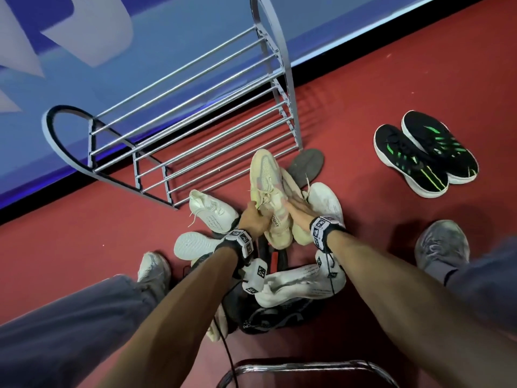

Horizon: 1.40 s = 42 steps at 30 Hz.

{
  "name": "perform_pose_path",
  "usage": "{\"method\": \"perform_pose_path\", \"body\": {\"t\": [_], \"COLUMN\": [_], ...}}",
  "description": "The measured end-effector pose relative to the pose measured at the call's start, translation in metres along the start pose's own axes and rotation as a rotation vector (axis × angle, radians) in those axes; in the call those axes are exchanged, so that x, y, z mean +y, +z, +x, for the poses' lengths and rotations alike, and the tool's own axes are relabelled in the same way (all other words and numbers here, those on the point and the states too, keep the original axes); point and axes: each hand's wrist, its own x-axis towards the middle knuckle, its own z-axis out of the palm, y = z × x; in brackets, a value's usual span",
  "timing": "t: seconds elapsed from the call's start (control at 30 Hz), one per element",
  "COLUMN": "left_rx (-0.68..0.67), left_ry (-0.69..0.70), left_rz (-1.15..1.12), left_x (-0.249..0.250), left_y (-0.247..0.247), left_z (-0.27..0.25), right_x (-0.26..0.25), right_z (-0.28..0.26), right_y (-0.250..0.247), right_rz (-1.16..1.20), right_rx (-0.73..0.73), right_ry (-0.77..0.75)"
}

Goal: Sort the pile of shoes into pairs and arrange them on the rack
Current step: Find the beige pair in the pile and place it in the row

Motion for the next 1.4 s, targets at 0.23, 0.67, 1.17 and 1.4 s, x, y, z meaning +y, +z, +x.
{"method": "perform_pose_path", "body": {"t": [0.23,0.67,1.17,1.4], "left_rx": [-0.022,-0.062,-0.111,-0.175], "left_ry": [-0.065,-0.163,-0.162,-0.077], "left_rz": [0.064,-0.49,-0.355,-0.225], "left_x": [0.0,-0.021,-0.028,-0.099], "left_y": [0.015,0.021,-0.034,0.009], "left_z": [0.006,0.031,-0.03,0.017], "right_x": [0.022,0.037,-0.008,0.0], "right_z": [0.023,0.037,0.042,0.032], "right_y": [-0.007,-0.012,-0.018,0.024], "right_rz": [-0.156,-0.018,0.412,0.216], "right_rx": [0.193,0.169,0.587,0.109], "right_ry": [0.07,0.348,0.091,0.138]}}
